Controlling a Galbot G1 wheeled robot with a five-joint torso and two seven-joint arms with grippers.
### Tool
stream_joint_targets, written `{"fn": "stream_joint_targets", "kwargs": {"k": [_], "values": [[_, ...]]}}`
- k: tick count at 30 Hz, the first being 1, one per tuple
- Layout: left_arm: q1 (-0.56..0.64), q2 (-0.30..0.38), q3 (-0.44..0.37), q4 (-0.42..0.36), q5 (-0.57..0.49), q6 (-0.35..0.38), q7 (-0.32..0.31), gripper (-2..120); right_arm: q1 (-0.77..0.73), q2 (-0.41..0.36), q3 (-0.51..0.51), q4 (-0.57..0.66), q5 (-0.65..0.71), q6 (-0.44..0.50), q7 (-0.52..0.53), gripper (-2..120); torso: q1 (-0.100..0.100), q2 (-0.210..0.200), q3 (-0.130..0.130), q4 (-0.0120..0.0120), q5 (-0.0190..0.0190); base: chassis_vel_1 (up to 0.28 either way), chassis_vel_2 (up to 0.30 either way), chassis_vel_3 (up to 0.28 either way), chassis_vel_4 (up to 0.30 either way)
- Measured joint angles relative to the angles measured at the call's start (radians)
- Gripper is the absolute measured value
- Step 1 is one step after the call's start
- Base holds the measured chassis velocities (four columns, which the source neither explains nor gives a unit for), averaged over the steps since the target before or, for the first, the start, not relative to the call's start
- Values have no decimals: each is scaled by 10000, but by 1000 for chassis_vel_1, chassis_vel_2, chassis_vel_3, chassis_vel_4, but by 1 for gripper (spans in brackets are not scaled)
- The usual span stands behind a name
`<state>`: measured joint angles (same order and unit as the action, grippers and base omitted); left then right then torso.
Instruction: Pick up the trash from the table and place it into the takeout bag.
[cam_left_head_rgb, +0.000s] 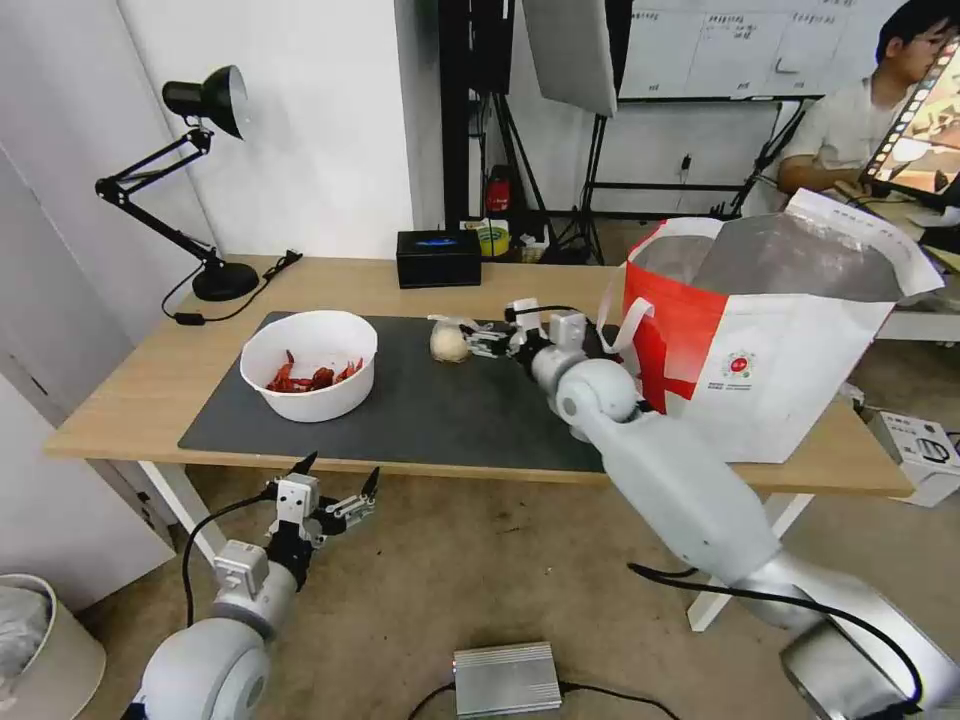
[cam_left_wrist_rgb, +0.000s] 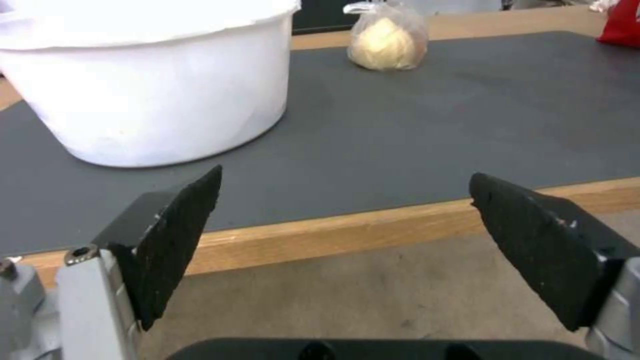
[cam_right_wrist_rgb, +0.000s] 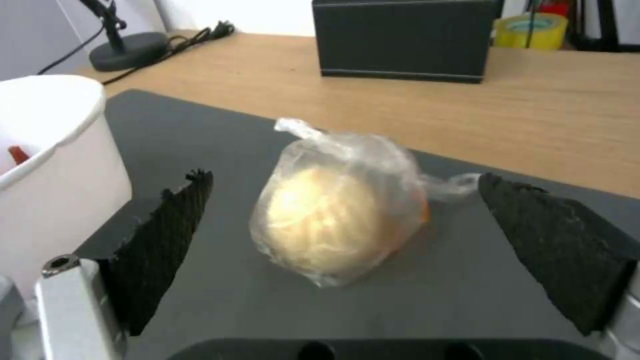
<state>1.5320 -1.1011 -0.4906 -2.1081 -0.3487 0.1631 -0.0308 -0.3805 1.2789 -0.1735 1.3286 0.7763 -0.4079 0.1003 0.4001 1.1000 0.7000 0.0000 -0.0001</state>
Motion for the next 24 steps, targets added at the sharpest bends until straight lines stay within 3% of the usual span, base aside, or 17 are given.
{"fn": "stream_joint_targets", "kwargs": {"k": [14,24], "values": [[30,16,-48,52,-5,-8,-1,100,760,830,-104,-1461,-425,-173,-309,100,0,0,0,0,0,0,0,0,0],[-46,43,-82,81,-50,-26,-1,100,1845,1930,-165,-3400,-715,-99,-947,100,-1,0,-1,0,-1,0,0,0,0]]}}
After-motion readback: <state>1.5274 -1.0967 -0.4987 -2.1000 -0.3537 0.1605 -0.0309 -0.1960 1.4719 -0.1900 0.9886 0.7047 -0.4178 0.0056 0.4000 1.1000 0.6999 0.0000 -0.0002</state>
